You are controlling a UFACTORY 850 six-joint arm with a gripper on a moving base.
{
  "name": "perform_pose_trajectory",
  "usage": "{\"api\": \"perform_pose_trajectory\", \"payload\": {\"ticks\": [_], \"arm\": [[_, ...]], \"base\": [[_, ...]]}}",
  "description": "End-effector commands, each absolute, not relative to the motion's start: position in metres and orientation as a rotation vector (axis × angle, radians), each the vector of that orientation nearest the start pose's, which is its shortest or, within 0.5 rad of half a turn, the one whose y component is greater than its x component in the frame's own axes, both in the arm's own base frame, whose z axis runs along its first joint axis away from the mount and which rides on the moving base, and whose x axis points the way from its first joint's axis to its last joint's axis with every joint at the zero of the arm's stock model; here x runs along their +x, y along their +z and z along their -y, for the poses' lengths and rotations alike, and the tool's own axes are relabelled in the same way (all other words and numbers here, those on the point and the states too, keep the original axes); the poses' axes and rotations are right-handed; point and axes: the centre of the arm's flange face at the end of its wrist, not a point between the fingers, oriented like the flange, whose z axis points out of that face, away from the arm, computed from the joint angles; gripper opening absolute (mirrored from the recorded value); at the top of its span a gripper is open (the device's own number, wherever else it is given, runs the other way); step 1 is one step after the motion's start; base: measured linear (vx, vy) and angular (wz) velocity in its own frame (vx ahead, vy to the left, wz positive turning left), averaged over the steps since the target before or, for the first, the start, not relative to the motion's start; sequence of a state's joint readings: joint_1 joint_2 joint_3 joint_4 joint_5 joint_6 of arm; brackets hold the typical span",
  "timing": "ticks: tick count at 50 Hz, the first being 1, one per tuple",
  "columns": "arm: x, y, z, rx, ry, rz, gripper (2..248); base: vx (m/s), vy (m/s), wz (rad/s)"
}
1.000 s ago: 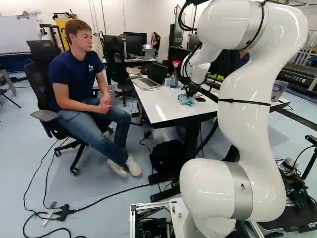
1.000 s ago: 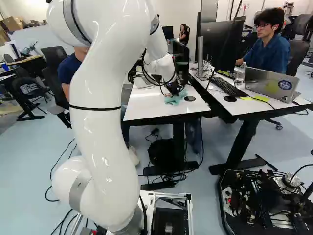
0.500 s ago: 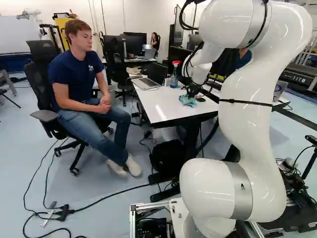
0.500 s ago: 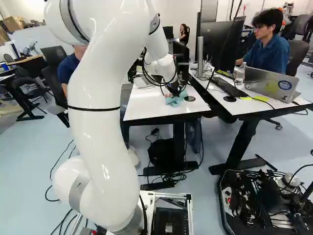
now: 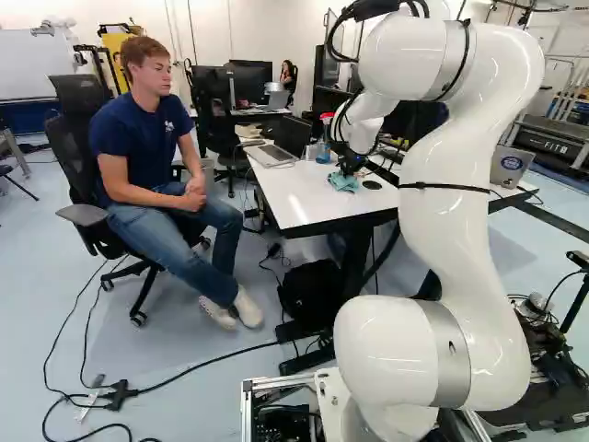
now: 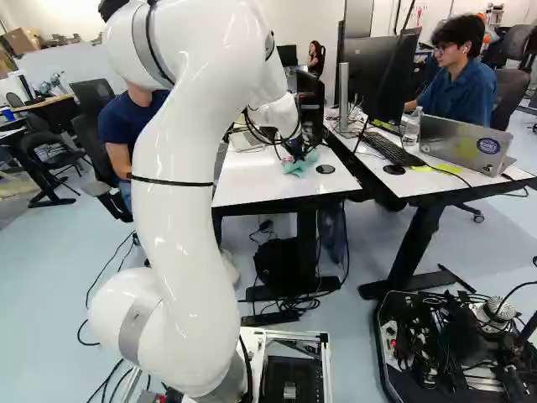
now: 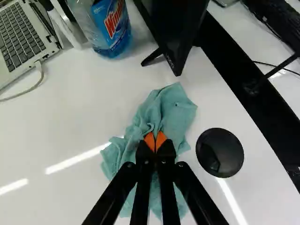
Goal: Clean the table with the green towel
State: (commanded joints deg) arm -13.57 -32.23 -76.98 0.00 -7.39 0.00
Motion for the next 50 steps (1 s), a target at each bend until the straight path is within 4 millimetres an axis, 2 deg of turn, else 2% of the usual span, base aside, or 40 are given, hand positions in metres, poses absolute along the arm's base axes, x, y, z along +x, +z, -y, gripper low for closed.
{"api": "perform_pose_trajectory", "payload": {"ticks": [17, 27, 36, 50], "arm": [[0.680, 0.423, 0.149, -3.015, -1.061, -0.327, 25], [0.687, 0.422, 0.148, -3.012, -1.070, -0.321, 25], [0.685, 0.422, 0.148, -3.013, -1.066, -0.322, 25], [0.662, 0.424, 0.150, -3.023, -1.037, -0.337, 25]], "base": [[0.000, 0.000, 0.000], [0.000, 0.000, 0.000], [0.000, 0.000, 0.000], [0.000, 0.000, 0.000]]}}
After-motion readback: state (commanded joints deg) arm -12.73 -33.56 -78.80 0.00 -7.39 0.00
